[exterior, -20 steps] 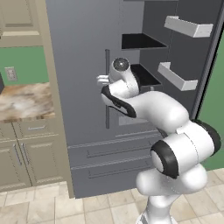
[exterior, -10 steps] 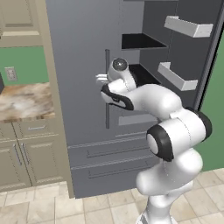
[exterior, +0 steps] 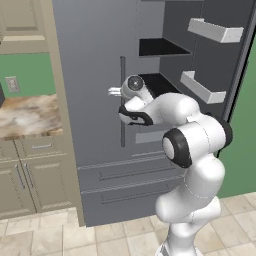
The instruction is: Retrieve the chicken drumstick from the fridge and place it on the saucepan with marinade on the stove.
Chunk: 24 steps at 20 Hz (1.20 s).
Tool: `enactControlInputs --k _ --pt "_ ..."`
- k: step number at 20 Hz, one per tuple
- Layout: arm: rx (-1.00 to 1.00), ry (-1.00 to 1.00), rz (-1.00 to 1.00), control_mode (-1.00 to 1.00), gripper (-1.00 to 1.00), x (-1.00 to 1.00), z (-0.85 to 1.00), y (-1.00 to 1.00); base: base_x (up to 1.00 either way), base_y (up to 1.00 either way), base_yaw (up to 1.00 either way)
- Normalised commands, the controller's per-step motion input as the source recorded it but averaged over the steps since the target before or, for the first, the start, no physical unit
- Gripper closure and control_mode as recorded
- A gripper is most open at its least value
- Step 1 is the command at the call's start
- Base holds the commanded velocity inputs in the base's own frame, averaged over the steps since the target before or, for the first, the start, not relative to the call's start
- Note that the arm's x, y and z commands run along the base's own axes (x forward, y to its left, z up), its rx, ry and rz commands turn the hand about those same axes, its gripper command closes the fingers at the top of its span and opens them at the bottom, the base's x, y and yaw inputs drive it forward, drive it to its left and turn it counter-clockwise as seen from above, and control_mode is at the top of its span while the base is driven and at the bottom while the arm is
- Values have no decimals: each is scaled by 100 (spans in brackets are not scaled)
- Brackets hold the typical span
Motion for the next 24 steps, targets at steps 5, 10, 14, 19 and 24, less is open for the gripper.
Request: enactControlInputs --k 5,10,14,19,24 --pt "0 0 0 -100 -100 63 0 14 0 0 0" --pt "0 0 0 -100 -100 61 0 17 0 0 0" --pt "0 0 0 -100 -100 60 0 14 0 0 0" --pt "0 3 0 -100 100 34 0 15 0 0 0" --pt "0 0 0 -100 100 0 0 0 0 0 0"
